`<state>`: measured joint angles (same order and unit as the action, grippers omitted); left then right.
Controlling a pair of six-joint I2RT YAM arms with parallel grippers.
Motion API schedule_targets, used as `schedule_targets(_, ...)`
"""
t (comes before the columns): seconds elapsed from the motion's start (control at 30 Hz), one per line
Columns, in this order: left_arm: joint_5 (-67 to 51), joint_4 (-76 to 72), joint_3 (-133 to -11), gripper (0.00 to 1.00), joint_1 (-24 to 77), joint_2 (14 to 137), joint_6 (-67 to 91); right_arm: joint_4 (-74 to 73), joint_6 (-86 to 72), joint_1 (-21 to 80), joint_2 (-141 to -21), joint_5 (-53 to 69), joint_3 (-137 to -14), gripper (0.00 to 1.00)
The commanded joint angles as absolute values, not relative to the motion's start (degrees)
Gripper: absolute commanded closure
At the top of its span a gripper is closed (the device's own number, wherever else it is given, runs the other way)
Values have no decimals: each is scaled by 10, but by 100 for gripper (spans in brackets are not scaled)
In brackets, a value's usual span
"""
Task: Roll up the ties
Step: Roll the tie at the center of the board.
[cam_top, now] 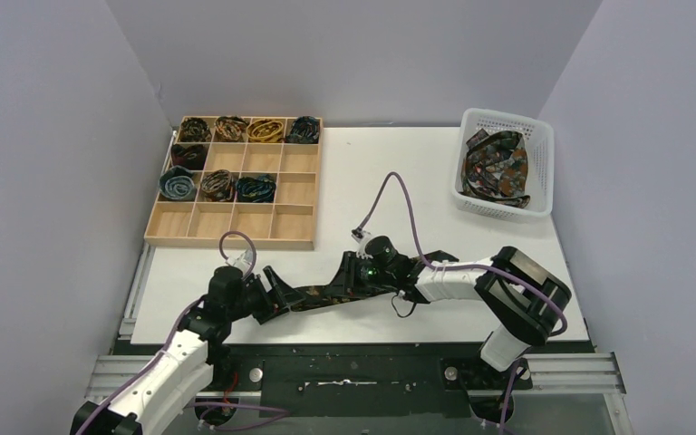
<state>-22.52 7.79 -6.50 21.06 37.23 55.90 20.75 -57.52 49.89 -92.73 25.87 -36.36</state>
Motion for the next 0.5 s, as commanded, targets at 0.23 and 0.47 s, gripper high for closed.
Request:
schedule_targets(0.23, -251, -34, -47, 30, 214, 406, 563, 230, -591, 481, -955, 274, -390, 77)
schedule_targets(0.47, -245, -58, -40, 31, 214, 424, 568, 220, -588, 480, -974, 284, -400, 77)
